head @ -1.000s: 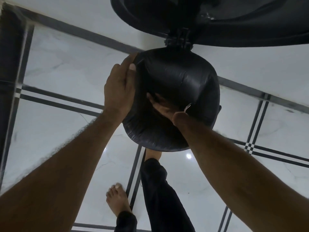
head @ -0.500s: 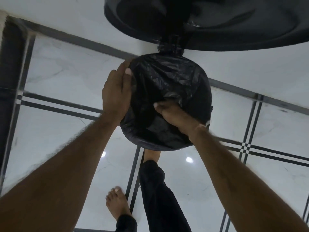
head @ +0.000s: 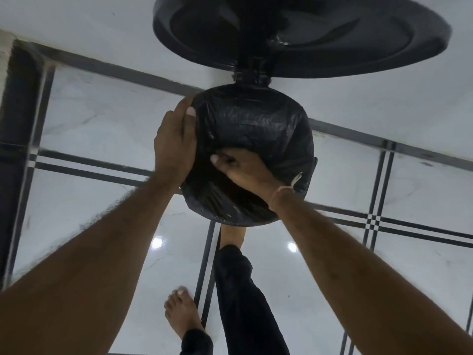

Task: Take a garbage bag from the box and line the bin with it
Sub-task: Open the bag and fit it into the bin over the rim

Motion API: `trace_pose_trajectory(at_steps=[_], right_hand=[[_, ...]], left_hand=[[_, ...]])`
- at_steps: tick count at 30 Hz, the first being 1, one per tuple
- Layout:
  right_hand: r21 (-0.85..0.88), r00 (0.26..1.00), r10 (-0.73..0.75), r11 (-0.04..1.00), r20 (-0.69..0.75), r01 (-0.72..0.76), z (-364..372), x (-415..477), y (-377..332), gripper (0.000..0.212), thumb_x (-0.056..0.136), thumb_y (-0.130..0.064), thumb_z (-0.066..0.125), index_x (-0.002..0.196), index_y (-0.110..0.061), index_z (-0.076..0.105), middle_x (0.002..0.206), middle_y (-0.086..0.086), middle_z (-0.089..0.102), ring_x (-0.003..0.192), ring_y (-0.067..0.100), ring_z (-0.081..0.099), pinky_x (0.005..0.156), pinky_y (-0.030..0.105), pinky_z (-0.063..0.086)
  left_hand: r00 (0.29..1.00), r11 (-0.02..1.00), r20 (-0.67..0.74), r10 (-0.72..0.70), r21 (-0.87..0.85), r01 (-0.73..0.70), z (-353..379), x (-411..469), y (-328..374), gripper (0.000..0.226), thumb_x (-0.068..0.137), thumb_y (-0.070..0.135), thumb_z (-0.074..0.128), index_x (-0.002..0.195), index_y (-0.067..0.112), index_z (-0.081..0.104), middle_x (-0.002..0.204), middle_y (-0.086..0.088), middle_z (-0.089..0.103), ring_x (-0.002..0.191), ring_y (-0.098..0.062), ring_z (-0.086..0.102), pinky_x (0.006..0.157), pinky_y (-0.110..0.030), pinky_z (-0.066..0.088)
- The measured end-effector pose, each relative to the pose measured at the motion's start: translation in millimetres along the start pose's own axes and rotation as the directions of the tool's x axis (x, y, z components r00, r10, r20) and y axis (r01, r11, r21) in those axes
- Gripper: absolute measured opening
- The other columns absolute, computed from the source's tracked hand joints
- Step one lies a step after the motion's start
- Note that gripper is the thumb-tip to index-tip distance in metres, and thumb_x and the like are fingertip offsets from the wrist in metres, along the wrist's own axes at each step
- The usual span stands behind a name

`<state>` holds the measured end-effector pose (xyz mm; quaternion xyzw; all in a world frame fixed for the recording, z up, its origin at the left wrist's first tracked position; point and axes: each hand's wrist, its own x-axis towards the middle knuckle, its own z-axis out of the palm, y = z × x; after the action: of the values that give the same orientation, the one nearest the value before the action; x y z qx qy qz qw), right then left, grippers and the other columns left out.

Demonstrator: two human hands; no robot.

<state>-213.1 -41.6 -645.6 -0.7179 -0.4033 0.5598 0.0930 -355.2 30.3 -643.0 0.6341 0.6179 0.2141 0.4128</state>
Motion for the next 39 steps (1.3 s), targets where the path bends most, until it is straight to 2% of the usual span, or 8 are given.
trace_pose_trajectory(at_steps=[9,13,17,21,25,30,32,39], right_hand=[[-0.119,0.971,0.022,0.992,-0.237,-0.052,-50,27,-11,0.044,0.103,-0.046,0.052,0.136,-0.02,0.065,0.138,0.01,0.067,0.131,0.03,0.059,0.113,0.039,0.044],[-0.301,0.673,-0.315,0.943,-0.669,0.143,-47,-13,9,0.03,0.098,-0.037,0.052,0.116,-0.02,0.07,0.113,0.001,0.074,0.104,0.022,0.069,0.087,0.037,0.059],[-0.314,0.709,-0.264,0.947,-0.654,0.064,-68,-10,17,0.032,0.096,-0.028,0.059,0.124,-0.016,0.069,0.12,0.005,0.071,0.11,0.027,0.067,0.088,0.035,0.056],[-0.251,0.538,-0.206,0.968,-0.817,-0.009,-82,-28,17,0.035,0.097,-0.046,0.052,0.121,-0.024,0.065,0.119,0.003,0.064,0.109,0.023,0.062,0.08,0.034,0.05],[0.192,0.782,0.073,0.98,-0.619,0.061,-111,-5,5,0.042,0.099,-0.053,0.053,0.118,-0.021,0.073,0.114,0.0,0.075,0.107,0.019,0.069,0.101,0.036,0.054],[0.346,0.895,0.088,0.935,-0.437,0.077,-129,18,-7,0.027,0.099,-0.033,0.066,0.078,-0.016,0.071,0.074,-0.004,0.068,0.066,0.008,0.063,0.062,0.013,0.049],[0.454,0.939,0.137,0.891,-0.315,0.023,-135,21,-4,0.031,0.099,-0.033,0.066,0.072,-0.017,0.067,0.072,0.001,0.067,0.065,0.016,0.065,0.065,0.021,0.054],[0.271,0.873,0.181,0.961,-0.452,-0.059,-131,19,6,0.063,0.099,-0.064,0.046,0.068,-0.011,0.057,0.067,0.004,0.06,0.063,0.02,0.058,0.064,0.027,0.047]], left_hand=[[0.999,0.999,0.036,0.035,-0.025,-0.034,-2,-1,2,0.045,0.11,0.036,0.029,0.145,0.02,0.053,0.137,-0.003,0.064,0.123,-0.014,0.056,0.106,-0.023,0.04],[0.998,0.999,0.066,0.01,-0.034,-0.008,-5,-3,2,0.049,0.108,0.042,0.027,0.145,0.02,0.052,0.137,-0.004,0.064,0.126,-0.019,0.057,0.112,-0.043,0.045],[0.995,1.0,0.095,-0.012,-0.012,0.013,-6,0,5,0.054,0.106,0.047,0.024,0.144,0.021,0.052,0.135,-0.005,0.064,0.125,-0.024,0.059,0.11,-0.047,0.047],[0.993,0.995,0.084,-0.085,0.053,0.081,-11,4,10,0.046,0.107,0.043,0.03,0.142,0.026,0.055,0.129,-0.012,0.058,0.118,-0.023,0.056,0.106,-0.041,0.046],[0.997,0.997,0.072,0.019,0.067,-0.024,-10,20,32,0.036,0.105,0.039,0.044,0.13,0.024,0.066,0.124,-0.008,0.064,0.118,-0.023,0.059,0.101,-0.036,0.046],[0.985,0.987,0.121,-0.126,-0.087,0.137,4,49,45,0.036,0.104,0.041,0.05,0.072,0.026,0.057,0.07,0.008,0.057,0.075,-0.028,0.06,0.075,-0.04,0.047],[0.969,0.975,0.17,-0.18,-0.103,0.199,6,54,47,0.042,0.104,0.042,0.048,0.065,0.027,0.046,0.068,-0.008,0.055,0.094,-0.049,0.061,0.083,-0.055,0.051],[0.972,0.983,0.152,-0.179,-0.018,0.184,-1,46,35,0.052,0.106,0.053,0.032,0.088,0.017,0.063,0.083,0.004,0.064,0.079,-0.013,0.059,0.077,-0.033,0.044]])
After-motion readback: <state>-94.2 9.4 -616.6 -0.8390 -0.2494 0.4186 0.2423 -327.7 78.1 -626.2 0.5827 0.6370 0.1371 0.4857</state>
